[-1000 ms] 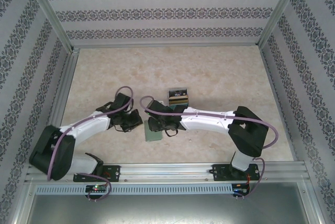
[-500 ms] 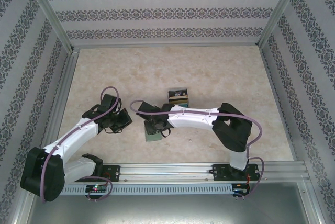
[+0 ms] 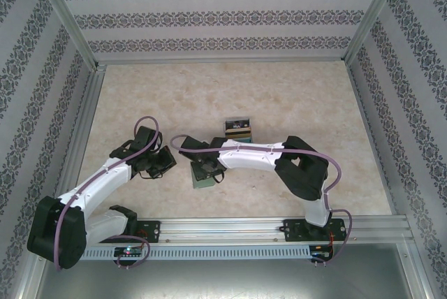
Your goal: Take the credit cards out of the card holder
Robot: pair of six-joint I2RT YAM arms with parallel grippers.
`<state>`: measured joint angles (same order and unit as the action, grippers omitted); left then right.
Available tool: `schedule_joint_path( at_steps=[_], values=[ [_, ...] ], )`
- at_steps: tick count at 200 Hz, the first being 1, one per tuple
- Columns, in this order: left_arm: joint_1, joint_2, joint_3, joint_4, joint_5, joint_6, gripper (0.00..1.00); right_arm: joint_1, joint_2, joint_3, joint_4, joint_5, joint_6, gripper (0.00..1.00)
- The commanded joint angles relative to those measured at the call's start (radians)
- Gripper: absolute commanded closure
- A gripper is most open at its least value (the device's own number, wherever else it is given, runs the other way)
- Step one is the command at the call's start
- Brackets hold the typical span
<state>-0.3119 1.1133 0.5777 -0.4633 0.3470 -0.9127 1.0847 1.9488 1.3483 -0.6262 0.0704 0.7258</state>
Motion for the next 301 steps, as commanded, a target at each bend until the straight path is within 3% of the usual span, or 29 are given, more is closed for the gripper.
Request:
schedule_joint_path(
  at_steps=[1, 38, 65, 108, 180, 255, 301],
  values=[
    [0.012, -0.005, -0.015, -0.009, 0.012, 0.016, 0.98, 0.004, 0.028, 0.007, -0.016, 0.015, -0.003, 0.59],
    [0.012, -0.014, -0.021, -0.001, 0.026, 0.017, 0.98, 0.003, 0.009, -0.028, 0.006, 0.011, 0.007, 0.87],
    [0.012, -0.013, -0.032, 0.045, 0.066, 0.011, 0.98, 0.003, -0.008, -0.045, 0.019, 0.007, 0.007, 1.0],
    [-0.002, 0.0, -0.068, 0.22, 0.17, -0.05, 1.0, -0.003, -0.032, -0.07, 0.062, -0.013, 0.005, 1.0],
    [-0.107, 0.181, -0.074, 0.426, 0.172, -0.129, 1.0, -0.002, -0.07, -0.107, 0.123, -0.037, 0.006, 1.0],
    [-0.124, 0.342, -0.022, 0.132, -0.003, -0.078, 1.0, -0.031, -0.17, -0.199, 0.159, -0.018, 0.033, 1.0],
    [-0.125, 0.431, -0.02, 0.107, -0.023, -0.059, 1.0, -0.069, -0.251, -0.294, 0.149, 0.002, 0.045, 1.0]
  ],
)
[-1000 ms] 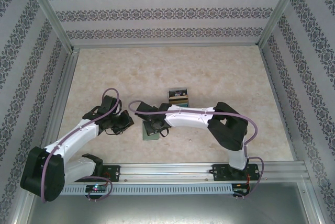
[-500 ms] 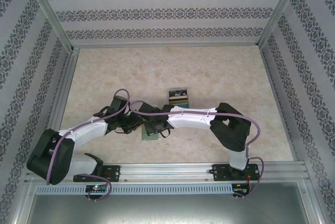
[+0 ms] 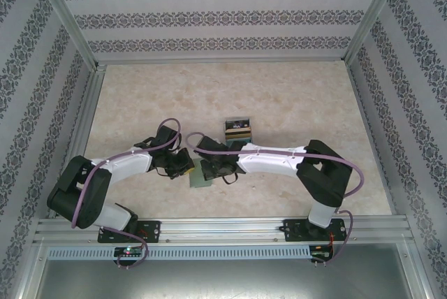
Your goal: Take the credit cards out of the card holder
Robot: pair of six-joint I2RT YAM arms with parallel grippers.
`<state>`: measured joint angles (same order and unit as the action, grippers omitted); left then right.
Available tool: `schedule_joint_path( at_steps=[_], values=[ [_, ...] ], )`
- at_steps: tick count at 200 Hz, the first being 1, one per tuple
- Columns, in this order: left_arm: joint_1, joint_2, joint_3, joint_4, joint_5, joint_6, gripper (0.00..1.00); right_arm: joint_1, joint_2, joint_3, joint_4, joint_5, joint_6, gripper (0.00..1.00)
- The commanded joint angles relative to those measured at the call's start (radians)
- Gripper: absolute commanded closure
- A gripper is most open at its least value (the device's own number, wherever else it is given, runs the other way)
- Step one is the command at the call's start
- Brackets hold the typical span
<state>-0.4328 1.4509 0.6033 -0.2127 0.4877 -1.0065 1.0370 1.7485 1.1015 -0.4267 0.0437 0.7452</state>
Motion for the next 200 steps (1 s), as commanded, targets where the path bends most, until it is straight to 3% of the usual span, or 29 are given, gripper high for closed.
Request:
schedule_joint_path(
  at_steps=[1, 31, 60, 69, 83, 97, 140, 200],
  values=[
    [-0.003, 0.093, -0.044, -0.143, -0.164, 0.035, 1.0, -0.022, -0.052, -0.051, -0.05, 0.028, 0.027, 1.0],
    [-0.004, 0.082, -0.016, -0.146, -0.152, 0.059, 1.0, -0.035, -0.098, -0.082, -0.059, 0.033, 0.029, 1.0],
    [0.006, -0.035, 0.057, -0.213, -0.182, 0.094, 0.98, -0.037, -0.137, -0.053, -0.058, 0.004, -0.001, 1.0],
    [0.021, -0.083, 0.084, -0.245, -0.199, 0.107, 0.83, -0.036, -0.143, -0.033, -0.054, -0.01, -0.014, 1.0],
    [0.057, -0.157, 0.121, -0.3, -0.226, 0.122, 0.46, -0.036, -0.145, -0.004, -0.042, -0.039, -0.03, 1.0],
    [0.102, -0.216, 0.143, -0.342, -0.235, 0.142, 0.33, -0.035, -0.141, 0.029, -0.018, -0.083, -0.04, 1.0],
    [0.163, -0.305, 0.145, -0.389, -0.244, 0.178, 0.25, -0.035, -0.103, 0.152, 0.058, -0.222, -0.053, 1.0],
    [0.171, -0.327, 0.106, -0.362, -0.213, 0.183, 0.23, -0.064, -0.168, 0.053, 0.048, -0.165, -0.023, 1.0]
  ],
)
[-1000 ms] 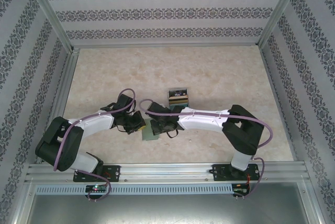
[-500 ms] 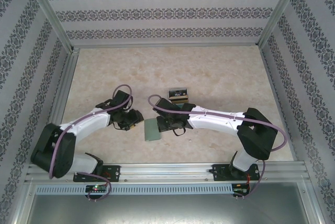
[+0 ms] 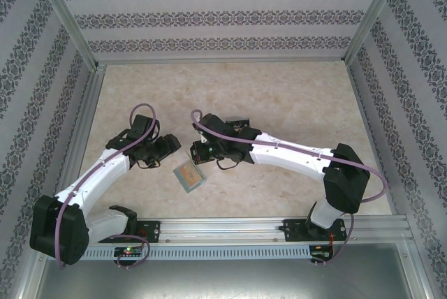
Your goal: Take the credit cards out of the card holder
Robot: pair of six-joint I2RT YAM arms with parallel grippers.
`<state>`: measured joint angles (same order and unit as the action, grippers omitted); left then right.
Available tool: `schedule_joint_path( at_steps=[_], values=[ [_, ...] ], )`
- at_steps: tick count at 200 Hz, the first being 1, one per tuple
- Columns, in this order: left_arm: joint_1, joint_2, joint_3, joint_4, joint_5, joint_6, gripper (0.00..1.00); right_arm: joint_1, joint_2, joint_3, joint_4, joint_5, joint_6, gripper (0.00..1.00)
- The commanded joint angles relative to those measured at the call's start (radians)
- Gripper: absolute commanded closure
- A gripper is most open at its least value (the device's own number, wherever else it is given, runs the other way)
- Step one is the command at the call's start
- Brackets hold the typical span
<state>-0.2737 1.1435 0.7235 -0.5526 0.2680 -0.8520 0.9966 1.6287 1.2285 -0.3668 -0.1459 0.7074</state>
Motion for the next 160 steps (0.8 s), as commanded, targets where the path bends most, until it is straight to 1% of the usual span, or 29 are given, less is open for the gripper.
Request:
schedule_joint_path(
  at_steps=[1, 46, 77, 87, 100, 113, 134, 160],
  values=[
    [0.012, -0.019, -0.015, -0.021, 0.009, 0.029, 0.23, -0.024, -0.05, -0.08, -0.013, 0.027, 0.016, 1.0],
    [0.011, -0.006, -0.039, 0.032, 0.089, 0.043, 0.27, -0.063, -0.163, -0.289, -0.059, 0.177, 0.069, 1.0],
    [0.01, -0.001, -0.064, 0.105, 0.174, 0.045, 0.34, -0.076, -0.178, -0.385, -0.058, 0.186, 0.078, 1.0],
    [0.006, -0.001, -0.072, 0.12, 0.191, 0.045, 0.37, -0.077, -0.17, -0.384, -0.059, 0.179, 0.078, 0.86],
    [0.003, 0.0, -0.079, 0.128, 0.2, 0.041, 0.4, -0.074, -0.161, -0.371, -0.053, 0.166, 0.077, 0.65],
    [0.001, -0.005, -0.083, 0.129, 0.204, 0.042, 0.42, -0.067, -0.154, -0.346, -0.055, 0.172, 0.075, 0.52],
    [-0.002, -0.017, -0.086, 0.126, 0.207, 0.042, 0.44, -0.061, -0.141, -0.292, -0.1, 0.208, 0.073, 0.43],
    [-0.003, -0.03, -0.087, 0.116, 0.207, 0.048, 0.45, -0.032, -0.144, -0.196, -0.234, 0.31, 0.068, 0.43]
  ],
)
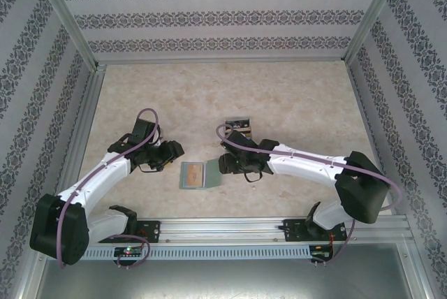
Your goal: Take the credit cards out of the card holder
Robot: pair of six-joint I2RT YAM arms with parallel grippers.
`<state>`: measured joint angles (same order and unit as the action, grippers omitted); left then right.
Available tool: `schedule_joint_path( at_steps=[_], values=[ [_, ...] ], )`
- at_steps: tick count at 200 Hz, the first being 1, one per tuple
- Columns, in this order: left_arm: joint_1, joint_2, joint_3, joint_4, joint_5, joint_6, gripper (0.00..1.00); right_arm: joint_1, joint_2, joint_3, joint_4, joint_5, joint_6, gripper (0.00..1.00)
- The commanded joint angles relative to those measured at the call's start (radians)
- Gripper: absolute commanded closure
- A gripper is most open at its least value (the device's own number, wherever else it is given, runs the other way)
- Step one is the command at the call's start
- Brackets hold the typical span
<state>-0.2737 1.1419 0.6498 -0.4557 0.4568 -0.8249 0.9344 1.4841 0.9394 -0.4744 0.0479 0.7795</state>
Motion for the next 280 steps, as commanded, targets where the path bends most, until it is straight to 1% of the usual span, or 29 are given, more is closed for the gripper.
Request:
schedule_joint_path(
  at_steps=[1, 18, 34, 56, 75, 100, 109, 127, 138, 157, 169, 185, 224, 260, 280],
  values=[
    [-0.003, -0.029, -0.014, 0.019, 0.019, 0.022, 0.45, 0.032, 0.001, 0.099, -0.132, 0.122, -0.004, 0.43],
    [-0.002, -0.033, -0.015, 0.018, 0.017, 0.022, 0.45, 0.047, -0.001, 0.153, -0.207, 0.188, -0.018, 0.42],
    [-0.002, -0.032, -0.015, 0.02, 0.016, 0.023, 0.45, 0.047, 0.004, 0.172, -0.219, 0.187, -0.039, 0.42],
    [-0.004, -0.027, -0.018, 0.031, 0.025, 0.022, 0.46, 0.047, 0.04, 0.182, -0.192, 0.127, -0.046, 0.42],
    [-0.003, -0.028, -0.026, 0.041, 0.036, 0.021, 0.54, 0.045, 0.086, 0.173, -0.135, 0.05, -0.044, 0.43],
    [-0.004, -0.009, -0.048, 0.095, 0.092, 0.007, 0.61, 0.042, 0.162, 0.168, -0.09, -0.007, -0.035, 0.54],
    [-0.006, 0.003, -0.054, 0.111, 0.109, -0.001, 0.61, 0.043, 0.181, 0.162, -0.08, -0.015, -0.033, 0.61],
    [-0.015, 0.024, -0.069, 0.134, 0.116, -0.008, 0.61, 0.043, 0.211, 0.148, -0.06, -0.023, -0.034, 0.68],
    [-0.023, 0.033, -0.08, 0.149, 0.12, -0.016, 0.61, 0.043, 0.23, 0.139, -0.051, -0.024, -0.035, 0.74],
    [-0.045, 0.05, -0.09, 0.167, 0.116, -0.022, 0.61, 0.042, 0.251, 0.123, -0.031, -0.028, -0.034, 0.81],
    [-0.058, 0.069, -0.093, 0.177, 0.115, -0.024, 0.61, 0.042, 0.261, 0.113, -0.019, -0.03, -0.031, 0.84],
    [-0.08, 0.098, -0.094, 0.194, 0.115, -0.028, 0.61, 0.041, 0.269, 0.105, -0.006, -0.032, -0.027, 0.86],
    [-0.12, 0.147, -0.093, 0.21, 0.094, -0.025, 0.62, 0.04, 0.268, 0.088, 0.008, -0.034, -0.021, 0.86],
    [-0.134, 0.181, -0.085, 0.19, 0.073, -0.009, 0.62, 0.04, 0.261, 0.078, 0.013, -0.034, -0.014, 0.86],
    [-0.149, 0.194, -0.07, 0.149, 0.031, 0.008, 0.63, 0.039, 0.261, 0.075, 0.019, -0.035, -0.012, 0.86]
  ],
)
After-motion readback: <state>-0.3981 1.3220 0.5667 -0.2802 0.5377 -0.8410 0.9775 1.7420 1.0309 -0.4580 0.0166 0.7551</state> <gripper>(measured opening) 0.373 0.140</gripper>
